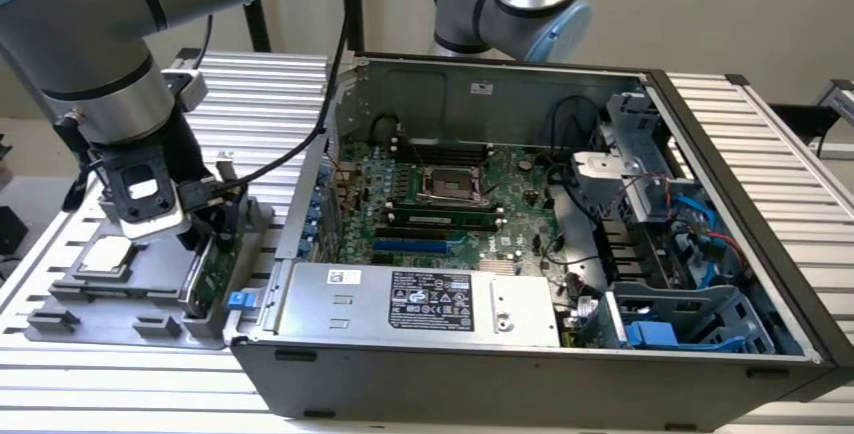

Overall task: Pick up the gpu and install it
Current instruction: 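Pick up the gpu and move the gpu toward the slot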

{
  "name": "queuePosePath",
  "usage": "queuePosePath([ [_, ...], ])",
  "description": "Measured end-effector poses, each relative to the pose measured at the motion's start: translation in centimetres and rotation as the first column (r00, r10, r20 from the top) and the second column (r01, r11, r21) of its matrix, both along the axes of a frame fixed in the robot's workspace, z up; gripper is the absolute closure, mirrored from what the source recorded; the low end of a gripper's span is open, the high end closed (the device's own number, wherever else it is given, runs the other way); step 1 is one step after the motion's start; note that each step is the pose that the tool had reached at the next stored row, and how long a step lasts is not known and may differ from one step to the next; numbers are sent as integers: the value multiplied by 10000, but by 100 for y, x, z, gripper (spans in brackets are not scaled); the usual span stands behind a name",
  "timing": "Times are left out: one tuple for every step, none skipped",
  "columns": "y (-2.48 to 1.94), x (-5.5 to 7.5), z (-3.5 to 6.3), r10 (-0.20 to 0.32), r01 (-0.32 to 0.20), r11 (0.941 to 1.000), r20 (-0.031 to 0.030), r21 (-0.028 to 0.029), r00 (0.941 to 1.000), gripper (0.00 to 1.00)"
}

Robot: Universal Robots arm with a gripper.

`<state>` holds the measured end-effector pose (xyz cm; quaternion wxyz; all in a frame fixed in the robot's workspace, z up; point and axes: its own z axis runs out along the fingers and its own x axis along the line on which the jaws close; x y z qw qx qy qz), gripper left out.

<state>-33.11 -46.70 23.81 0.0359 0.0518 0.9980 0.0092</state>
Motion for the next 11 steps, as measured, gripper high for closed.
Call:
queuePosePath([
  [0,1,-2,0,0,10000,1,4,10000,52],
  [0,1,-4,-2,2,10000,0,4,10000,52],
  [0,2,-5,-3,3,10000,1,5,10000,52],
  [1,3,-7,-4,4,10000,2,6,10000,52],
  [1,4,-8,-5,5,10000,2,6,10000,52],
  [1,5,-10,-6,6,10000,3,6,10000,52],
  [2,8,-11,-6,6,10000,4,7,10000,54],
  [1,12,-11,-5,5,10000,3,6,10000,61],
  [2,15,-11,-6,6,10000,3,6,10000,61],
  [2,18,-12,-6,6,10000,3,6,10000,61],
  [3,21,-13,-6,6,10000,3,6,10000,61],
])
